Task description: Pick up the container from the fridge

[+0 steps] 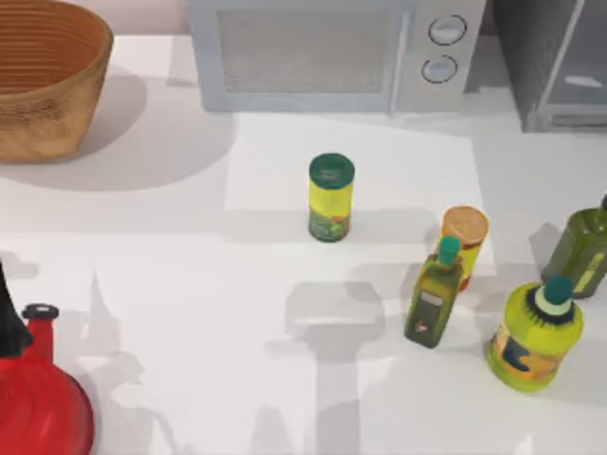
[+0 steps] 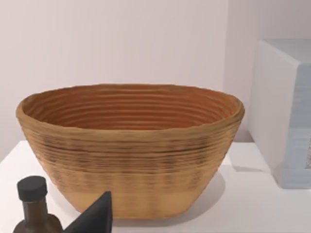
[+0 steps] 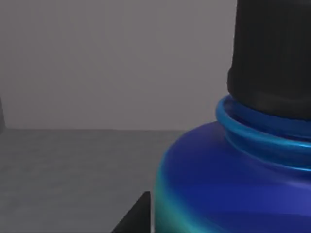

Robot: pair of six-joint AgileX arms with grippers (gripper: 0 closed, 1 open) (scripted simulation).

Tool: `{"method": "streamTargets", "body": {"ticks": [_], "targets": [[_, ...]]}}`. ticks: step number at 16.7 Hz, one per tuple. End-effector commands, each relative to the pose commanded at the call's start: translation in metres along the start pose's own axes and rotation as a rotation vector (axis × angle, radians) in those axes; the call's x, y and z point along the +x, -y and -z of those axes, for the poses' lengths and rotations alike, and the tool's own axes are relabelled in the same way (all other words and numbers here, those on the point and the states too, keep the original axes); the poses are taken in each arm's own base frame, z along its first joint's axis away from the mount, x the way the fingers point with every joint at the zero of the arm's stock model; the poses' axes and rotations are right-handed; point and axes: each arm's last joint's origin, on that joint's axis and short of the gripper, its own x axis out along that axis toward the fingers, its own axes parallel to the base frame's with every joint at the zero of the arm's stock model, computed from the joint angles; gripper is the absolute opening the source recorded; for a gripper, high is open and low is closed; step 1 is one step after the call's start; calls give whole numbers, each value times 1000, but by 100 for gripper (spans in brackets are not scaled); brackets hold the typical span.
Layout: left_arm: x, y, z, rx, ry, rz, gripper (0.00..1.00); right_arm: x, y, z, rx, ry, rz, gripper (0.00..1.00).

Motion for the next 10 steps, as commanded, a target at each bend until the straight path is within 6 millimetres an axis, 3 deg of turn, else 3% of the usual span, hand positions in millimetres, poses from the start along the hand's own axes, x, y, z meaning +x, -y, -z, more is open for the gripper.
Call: {"method": "streamTargets", "body": {"ticks": [2, 3, 10], "targets": [[0, 0, 0, 0, 0, 0, 100, 0, 0, 0, 0, 0, 0, 2], [0, 0, 0, 0, 0, 0, 100, 0, 0, 0, 0, 0, 0, 0], [0, 0, 0, 0, 0, 0, 100, 0, 0, 0, 0, 0, 0, 0]]}}
